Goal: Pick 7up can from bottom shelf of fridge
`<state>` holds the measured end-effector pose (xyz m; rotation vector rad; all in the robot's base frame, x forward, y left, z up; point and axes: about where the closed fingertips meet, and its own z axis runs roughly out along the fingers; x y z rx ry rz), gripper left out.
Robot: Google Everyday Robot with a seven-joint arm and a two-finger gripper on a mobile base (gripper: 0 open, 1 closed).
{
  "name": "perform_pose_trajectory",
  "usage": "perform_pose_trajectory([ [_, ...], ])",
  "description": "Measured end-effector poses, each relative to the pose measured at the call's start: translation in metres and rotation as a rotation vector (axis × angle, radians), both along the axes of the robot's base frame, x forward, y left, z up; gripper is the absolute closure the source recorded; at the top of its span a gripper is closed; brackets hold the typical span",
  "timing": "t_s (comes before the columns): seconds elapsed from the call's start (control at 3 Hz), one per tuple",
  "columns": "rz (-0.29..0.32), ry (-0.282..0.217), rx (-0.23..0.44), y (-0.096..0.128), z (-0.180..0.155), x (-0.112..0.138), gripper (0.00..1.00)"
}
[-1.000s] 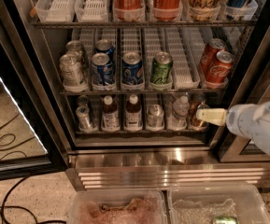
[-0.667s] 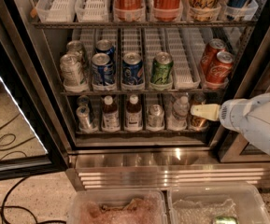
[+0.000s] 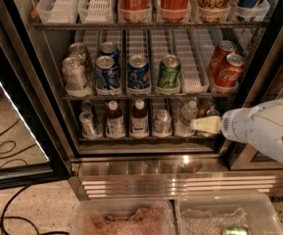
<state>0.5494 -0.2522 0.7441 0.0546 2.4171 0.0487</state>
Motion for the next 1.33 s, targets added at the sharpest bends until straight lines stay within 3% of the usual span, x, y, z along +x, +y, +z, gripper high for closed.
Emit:
perform_pose_trajectory([
  [0.33,0.102,0.077,-0.012,0.034,-0.033,0.002,0.00],
  [0.67,0.102,0.077,-0.012,0.034,-0.033,0.002,0.00],
  [1.0,0.125,0.079,-0.032,0.051,-0.040,0.006,0.00],
  [1.33,0.200,0.053,-0.068,0.095,-0.052,0.010,0.00],
])
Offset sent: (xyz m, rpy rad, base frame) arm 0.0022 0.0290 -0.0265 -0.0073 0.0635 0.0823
